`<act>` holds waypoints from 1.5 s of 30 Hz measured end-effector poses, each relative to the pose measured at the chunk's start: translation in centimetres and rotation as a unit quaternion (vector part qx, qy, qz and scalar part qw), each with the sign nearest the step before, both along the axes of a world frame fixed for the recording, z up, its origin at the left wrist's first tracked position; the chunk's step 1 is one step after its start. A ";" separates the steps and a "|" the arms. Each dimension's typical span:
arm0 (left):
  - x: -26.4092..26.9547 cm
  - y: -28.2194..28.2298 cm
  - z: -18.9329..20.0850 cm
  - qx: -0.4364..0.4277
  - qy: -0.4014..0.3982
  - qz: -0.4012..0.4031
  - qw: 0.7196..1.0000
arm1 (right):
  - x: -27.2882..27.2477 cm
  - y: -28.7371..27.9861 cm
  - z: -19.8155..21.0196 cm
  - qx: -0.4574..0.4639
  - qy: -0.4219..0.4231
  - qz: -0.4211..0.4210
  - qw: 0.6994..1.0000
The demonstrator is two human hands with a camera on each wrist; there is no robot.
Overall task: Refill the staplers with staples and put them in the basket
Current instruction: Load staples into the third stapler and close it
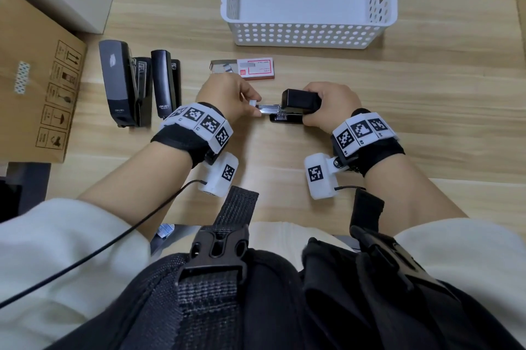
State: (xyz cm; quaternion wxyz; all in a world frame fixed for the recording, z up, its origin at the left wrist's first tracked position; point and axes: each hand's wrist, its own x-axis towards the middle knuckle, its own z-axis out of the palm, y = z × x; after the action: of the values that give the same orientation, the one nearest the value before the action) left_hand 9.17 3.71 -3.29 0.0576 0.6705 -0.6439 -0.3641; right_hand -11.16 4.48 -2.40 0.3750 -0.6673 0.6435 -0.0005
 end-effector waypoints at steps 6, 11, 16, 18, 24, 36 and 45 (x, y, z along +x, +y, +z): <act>-0.1 0.5 -0.8 0.000 -0.031 0.031 0.999 | 0.0 0.0 -0.2 -0.008 0.003 -0.002 1.000; -0.3 0.5 -0.8 0.010 -0.038 0.032 0.999 | 0.0 0.0 -0.2 -0.008 0.001 -0.001 1.000; -0.7 0.5 -0.7 0.011 -0.048 0.035 0.998 | 0.0 0.0 -0.1 -0.007 0.000 -0.001 1.000; -0.8 0.6 -0.8 0.012 -0.051 0.038 0.998 | 0.0 0.0 -0.1 -0.007 0.003 0.000 1.000; -0.5 0.6 -1.3 0.028 -0.003 0.043 0.999 | 0.1 0.0 0.0 -0.006 0.001 -0.001 1.000; 0.7 0.1 -1.8 0.000 0.032 0.041 0.999 | 0.1 0.1 0.1 -0.007 -0.003 -0.008 1.000; 3.1 -2.0 -1.2 -0.098 0.022 0.155 0.983 | 0.1 0.0 -0.1 -0.004 -0.001 -0.009 1.000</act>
State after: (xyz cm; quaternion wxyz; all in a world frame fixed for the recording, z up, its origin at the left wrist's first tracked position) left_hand 12.24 1.72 -4.45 0.1925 0.7453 -0.5633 -0.3003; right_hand -11.04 4.48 -2.55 0.3724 -0.6635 0.6489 -0.0069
